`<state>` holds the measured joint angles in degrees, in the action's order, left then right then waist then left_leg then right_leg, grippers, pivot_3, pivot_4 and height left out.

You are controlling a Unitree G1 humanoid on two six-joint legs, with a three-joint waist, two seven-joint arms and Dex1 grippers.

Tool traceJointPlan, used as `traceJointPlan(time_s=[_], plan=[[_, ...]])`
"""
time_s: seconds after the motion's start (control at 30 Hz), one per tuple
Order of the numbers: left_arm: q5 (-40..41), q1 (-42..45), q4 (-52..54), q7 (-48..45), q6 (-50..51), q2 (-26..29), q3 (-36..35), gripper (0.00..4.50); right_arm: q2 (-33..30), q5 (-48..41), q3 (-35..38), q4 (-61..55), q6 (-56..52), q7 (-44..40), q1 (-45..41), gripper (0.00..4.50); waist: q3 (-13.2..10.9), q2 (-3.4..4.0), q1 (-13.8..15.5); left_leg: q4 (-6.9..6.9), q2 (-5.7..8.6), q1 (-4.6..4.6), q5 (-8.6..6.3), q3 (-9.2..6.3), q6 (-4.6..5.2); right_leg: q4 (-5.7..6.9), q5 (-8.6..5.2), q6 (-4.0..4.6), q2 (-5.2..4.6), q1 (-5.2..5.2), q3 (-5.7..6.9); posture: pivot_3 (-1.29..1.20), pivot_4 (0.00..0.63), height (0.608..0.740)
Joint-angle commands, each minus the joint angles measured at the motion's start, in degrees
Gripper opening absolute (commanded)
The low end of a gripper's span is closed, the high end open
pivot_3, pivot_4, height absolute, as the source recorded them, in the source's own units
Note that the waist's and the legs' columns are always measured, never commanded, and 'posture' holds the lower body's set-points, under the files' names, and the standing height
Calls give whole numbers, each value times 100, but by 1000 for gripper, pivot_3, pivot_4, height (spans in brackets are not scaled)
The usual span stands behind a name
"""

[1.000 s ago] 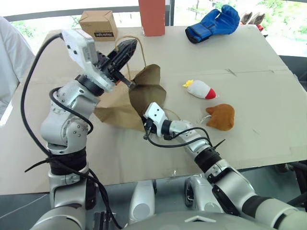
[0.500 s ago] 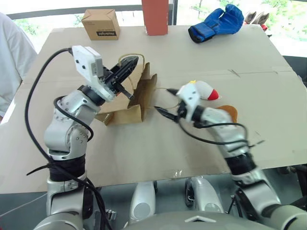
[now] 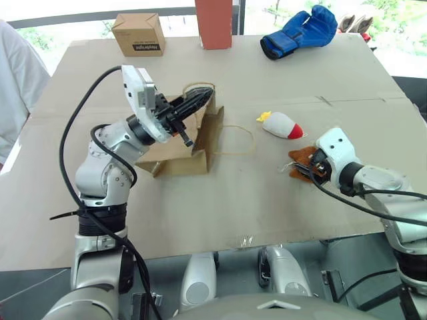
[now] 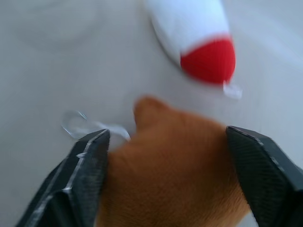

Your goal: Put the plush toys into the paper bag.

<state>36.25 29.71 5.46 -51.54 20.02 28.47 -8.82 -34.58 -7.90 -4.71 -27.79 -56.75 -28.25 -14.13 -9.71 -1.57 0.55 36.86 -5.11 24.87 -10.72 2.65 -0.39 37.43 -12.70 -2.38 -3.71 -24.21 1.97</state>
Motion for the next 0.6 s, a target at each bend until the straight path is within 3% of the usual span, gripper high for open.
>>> traceJointPlan(time_s=[0.03, 0.13, 0.2, 0.4, 0.5, 0.6], plan=[[224, 227, 4, -115, -29, 6, -162, 0, -209, 156, -170, 282, 154, -28, -16, 2012, 0, -1, 17, 0, 0, 1, 0, 0, 0, -1, 0, 0, 0, 0, -1, 0, 150, 714], [527, 228, 27, -107, 202, -39, -271, 0, -337, 89, -46, 109, 172, -101, 45, 534, 1, -3, 34, 0, 1, 4, 0, -1, 0, -8, 0, -1, 0, 3, 0, 0, 150, 714], [842, 196, 117, -145, 410, -69, -349, 0, -330, -110, 206, -51, 251, -220, 128, 117, 0, -5, 35, 1, 1, 4, 0, -1, 0, -11, 0, -1, -1, 5, 0, 0, 150, 714], [1391, 141, 188, -28, 818, -144, -540, 0, 624, -1788, 1474, -762, 393, -623, -392, 117, -6, -4, -5, 0, 0, 4, 0, -5, 0, -14, 1, -2, 4, 5, 0, 0, 150, 714], [1499, 105, 251, 43, 904, -193, -569, 0, 1198, -2450, 1632, -745, 347, -488, -914, 117, -8, -4, -40, -3, -2, 1, 0, -10, 0, -12, 1, -2, 8, 5, -1, 0, 150, 714], [1556, 91, 291, 107, 944, -235, -561, 0, 1463, -2518, 1407, -522, 413, -304, -1326, 117, -8, -3, -34, -9, -2, 0, 0, -13, 0, -10, 1, -1, 10, 6, 0, 0, 150, 714]])
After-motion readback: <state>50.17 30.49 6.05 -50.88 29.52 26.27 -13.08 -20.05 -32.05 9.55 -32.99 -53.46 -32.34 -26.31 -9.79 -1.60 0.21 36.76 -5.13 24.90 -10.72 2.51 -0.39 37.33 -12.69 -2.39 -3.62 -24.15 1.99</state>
